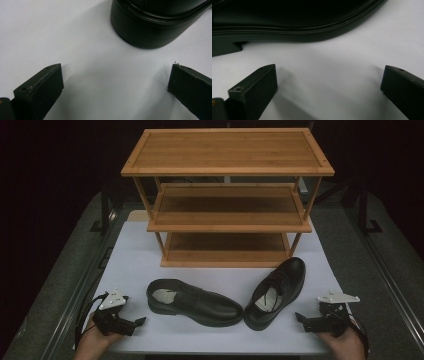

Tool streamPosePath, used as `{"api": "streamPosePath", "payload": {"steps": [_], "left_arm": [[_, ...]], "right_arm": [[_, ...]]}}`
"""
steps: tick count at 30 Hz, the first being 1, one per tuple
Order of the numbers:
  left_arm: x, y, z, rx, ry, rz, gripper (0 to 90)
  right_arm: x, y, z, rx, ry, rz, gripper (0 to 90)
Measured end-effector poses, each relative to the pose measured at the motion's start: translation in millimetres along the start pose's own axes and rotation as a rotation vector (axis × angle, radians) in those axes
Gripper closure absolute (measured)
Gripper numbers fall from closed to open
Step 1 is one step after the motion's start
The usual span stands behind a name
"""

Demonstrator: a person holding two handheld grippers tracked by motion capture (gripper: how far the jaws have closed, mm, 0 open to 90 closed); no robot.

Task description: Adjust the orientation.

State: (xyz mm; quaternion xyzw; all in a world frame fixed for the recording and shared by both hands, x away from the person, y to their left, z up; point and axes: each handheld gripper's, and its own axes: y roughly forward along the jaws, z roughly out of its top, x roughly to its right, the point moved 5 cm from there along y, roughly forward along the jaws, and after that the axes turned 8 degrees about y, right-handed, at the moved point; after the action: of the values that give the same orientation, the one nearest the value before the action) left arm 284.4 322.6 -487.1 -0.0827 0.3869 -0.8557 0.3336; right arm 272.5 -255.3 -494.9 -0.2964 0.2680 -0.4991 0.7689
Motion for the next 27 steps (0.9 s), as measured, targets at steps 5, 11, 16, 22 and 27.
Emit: {"api": "streamPosePath", "payload": {"steps": [5, 11, 16, 22, 27], "left_arm": [[-0.1, 0.0, 0.1, -0.001, 0.0, 0.0, 0.0], [-0.1, -4.5, 1.3, 0.036, 0.004, -0.01, 9.9], [-2.4, -8.6, 0.8, 0.058, -0.003, -0.015, 30.4], [-6.0, -15.9, 7.3, 0.098, -0.018, -0.036, 59.9], [-7.2, -19.3, 16.7, 0.118, -0.028, -0.053, 83.4]], "right_arm": [[0.1, 0.0, -0.1, 0.0, -0.001, -0.001, 0.3], [0.1, 0.0, -0.1, 0.001, -0.001, 0.0, 0.3], [0.1, -0.1, -0.2, 0.002, -0.001, 0.0, 0.3], [0.1, 0.0, -0.1, 0.002, -0.001, 0.0, 0.3], [0.2, 0.0, -0.1, 0.002, -0.001, 0.0, 0.3]]}}
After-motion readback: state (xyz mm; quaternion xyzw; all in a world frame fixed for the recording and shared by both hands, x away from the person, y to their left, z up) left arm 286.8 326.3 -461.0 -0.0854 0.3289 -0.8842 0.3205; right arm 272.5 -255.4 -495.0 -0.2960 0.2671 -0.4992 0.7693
